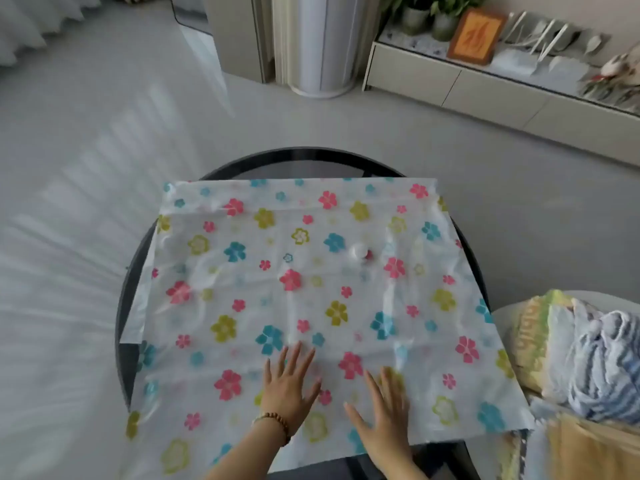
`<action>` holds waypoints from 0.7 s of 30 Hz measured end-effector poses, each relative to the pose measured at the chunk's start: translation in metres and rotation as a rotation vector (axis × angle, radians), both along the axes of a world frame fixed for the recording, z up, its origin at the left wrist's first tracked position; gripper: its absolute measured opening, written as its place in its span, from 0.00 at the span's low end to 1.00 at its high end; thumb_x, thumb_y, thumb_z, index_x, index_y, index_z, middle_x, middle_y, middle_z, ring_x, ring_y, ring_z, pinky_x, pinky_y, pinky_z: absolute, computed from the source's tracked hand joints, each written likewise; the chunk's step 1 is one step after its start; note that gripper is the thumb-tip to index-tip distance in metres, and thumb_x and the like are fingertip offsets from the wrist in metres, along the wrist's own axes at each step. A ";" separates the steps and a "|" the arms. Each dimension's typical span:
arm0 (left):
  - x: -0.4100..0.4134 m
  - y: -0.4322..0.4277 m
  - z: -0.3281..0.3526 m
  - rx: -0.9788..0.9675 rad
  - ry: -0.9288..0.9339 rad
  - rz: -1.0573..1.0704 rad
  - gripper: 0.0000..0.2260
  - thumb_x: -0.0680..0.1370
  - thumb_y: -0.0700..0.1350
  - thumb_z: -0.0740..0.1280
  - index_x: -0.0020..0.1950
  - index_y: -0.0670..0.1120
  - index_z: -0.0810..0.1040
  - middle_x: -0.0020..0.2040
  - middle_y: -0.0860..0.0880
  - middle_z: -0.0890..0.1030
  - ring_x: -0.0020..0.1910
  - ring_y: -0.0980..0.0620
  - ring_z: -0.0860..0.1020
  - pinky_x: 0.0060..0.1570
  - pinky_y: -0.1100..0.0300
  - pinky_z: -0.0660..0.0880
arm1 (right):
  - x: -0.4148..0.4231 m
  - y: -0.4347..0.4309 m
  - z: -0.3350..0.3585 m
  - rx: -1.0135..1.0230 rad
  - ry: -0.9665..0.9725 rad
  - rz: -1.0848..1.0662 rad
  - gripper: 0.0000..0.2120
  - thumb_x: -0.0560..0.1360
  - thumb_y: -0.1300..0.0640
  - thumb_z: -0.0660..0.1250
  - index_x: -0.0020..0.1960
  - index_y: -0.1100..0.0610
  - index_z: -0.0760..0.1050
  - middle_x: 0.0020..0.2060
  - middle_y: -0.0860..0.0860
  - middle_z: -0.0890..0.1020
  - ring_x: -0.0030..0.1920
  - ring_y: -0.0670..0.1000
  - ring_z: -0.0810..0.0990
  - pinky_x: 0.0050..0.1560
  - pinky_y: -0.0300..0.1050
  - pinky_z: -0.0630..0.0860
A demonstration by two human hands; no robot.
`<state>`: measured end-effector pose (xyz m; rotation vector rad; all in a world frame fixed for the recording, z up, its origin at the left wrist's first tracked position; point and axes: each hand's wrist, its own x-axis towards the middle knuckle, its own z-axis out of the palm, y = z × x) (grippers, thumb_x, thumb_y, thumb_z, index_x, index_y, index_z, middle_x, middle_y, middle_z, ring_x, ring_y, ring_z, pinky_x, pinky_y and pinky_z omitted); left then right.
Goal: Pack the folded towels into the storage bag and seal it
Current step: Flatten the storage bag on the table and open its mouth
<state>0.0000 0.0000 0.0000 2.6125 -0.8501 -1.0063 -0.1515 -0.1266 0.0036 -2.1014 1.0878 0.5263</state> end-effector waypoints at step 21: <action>0.059 -0.094 -0.080 -0.449 -0.553 -0.203 0.32 0.74 0.65 0.40 0.76 0.55 0.52 0.78 0.52 0.51 0.76 0.48 0.44 0.68 0.56 0.29 | 0.078 -0.118 -0.077 -0.603 -0.360 0.341 0.29 0.67 0.28 0.37 0.67 0.27 0.38 0.72 0.34 0.40 0.74 0.39 0.36 0.74 0.43 0.33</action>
